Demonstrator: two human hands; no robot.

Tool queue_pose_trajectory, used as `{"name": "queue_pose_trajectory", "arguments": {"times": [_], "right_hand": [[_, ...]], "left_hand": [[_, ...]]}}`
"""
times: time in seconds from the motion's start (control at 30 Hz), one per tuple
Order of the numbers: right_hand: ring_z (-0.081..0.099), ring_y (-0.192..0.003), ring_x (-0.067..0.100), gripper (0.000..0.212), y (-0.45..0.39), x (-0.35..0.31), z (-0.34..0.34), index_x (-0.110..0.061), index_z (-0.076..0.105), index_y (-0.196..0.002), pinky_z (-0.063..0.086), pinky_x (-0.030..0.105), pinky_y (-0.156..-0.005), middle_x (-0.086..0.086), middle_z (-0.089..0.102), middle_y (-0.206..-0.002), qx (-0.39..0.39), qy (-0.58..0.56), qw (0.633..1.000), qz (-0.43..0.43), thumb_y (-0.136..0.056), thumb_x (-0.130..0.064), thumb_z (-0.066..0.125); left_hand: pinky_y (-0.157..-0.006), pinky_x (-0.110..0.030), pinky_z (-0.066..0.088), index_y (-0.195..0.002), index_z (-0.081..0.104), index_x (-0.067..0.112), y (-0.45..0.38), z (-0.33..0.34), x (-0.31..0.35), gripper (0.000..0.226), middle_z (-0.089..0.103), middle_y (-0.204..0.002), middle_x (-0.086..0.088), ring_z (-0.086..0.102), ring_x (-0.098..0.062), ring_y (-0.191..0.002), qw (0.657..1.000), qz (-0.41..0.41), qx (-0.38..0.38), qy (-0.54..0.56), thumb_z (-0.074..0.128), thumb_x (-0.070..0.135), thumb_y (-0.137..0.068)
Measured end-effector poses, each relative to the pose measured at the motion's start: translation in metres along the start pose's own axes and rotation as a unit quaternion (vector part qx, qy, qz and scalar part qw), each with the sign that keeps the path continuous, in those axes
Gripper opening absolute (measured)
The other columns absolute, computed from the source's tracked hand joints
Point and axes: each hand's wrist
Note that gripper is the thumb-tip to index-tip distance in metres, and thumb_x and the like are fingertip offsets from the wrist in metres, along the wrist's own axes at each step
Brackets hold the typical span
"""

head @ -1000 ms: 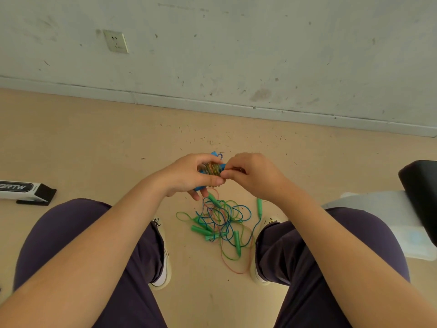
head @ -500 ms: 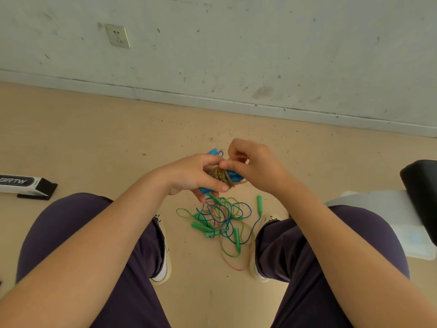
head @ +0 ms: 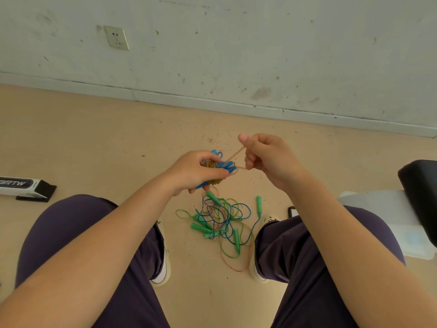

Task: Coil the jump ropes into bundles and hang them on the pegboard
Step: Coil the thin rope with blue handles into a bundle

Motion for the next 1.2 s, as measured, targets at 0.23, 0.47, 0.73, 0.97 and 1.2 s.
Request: {"name": "queue_pose_trajectory", "arguments": {"times": [0.23, 0.47, 0.73, 0.97, 1.2], "right_hand": [[0.035, -0.045, 0.015, 0.034, -0.002, -0.002, -0.006, -0.014, 0.050, -0.066, 0.052, 0.042, -0.073, -0.004, 0.038, -0.049, 0.032, 0.019, 0.999, 0.008, -0.093, -0.026, 0.066], [0.040, -0.050, 0.017, 0.055, 0.003, -0.002, -0.008, -0.014, 0.054, -0.051, 0.040, 0.031, -0.064, 0.007, 0.046, -0.049, 0.028, 0.159, 0.987, -0.020, -0.091, -0.051, 0.056], [0.043, -0.041, 0.013, 0.047, 0.004, 0.003, -0.006, -0.032, 0.070, -0.101, 0.040, 0.020, -0.045, -0.003, 0.056, -0.053, -0.085, 0.288, 0.953, 0.036, -0.086, -0.072, 0.050], [0.037, -0.049, 0.007, 0.050, 0.005, 0.002, 0.004, -0.013, 0.062, -0.066, 0.033, 0.023, -0.052, -0.001, 0.041, -0.055, -0.083, 0.321, 0.943, -0.014, -0.099, -0.049, 0.048], [0.044, -0.051, 0.008, 0.040, 0.008, 0.004, 0.014, -0.012, 0.056, -0.070, 0.039, 0.024, -0.055, 0.000, 0.051, -0.059, -0.079, 0.311, 0.946, -0.035, -0.103, -0.034, 0.048]], "left_hand": [[-0.037, -0.018, 0.029, -0.112, 0.066, 0.027, -0.002, -0.012, 0.004, 0.036, 0.076, -0.086, -0.004, 0.069, -0.022, -0.062, 0.989, -0.023, -0.007, 0.148, 0.081, 0.032, -0.080], [-0.037, -0.021, 0.035, -0.120, 0.065, 0.020, -0.001, -0.019, 0.006, 0.067, 0.075, -0.098, -0.012, 0.067, -0.018, -0.064, 0.973, -0.010, 0.007, 0.229, 0.083, 0.048, -0.061], [-0.038, -0.021, 0.035, -0.118, 0.067, 0.016, 0.001, -0.021, 0.008, 0.034, 0.074, -0.089, -0.007, 0.067, -0.016, -0.062, 0.966, 0.003, 0.066, 0.251, 0.073, 0.032, -0.088], [-0.039, -0.022, 0.040, -0.108, 0.067, 0.028, 0.000, -0.015, 0.008, 0.026, 0.075, -0.083, -0.001, 0.070, -0.014, -0.064, 0.968, 0.006, 0.101, 0.232, 0.077, 0.034, -0.085], [-0.047, -0.024, 0.051, -0.123, 0.056, 0.024, -0.002, -0.011, 0.006, 0.042, 0.072, -0.092, -0.002, 0.071, -0.011, -0.070, 0.974, 0.015, 0.071, 0.216, 0.077, 0.022, -0.086]]}}
Point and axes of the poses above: each hand's wrist, its own y-axis away from the middle knuckle, its own z-axis out of the palm, x = y × z
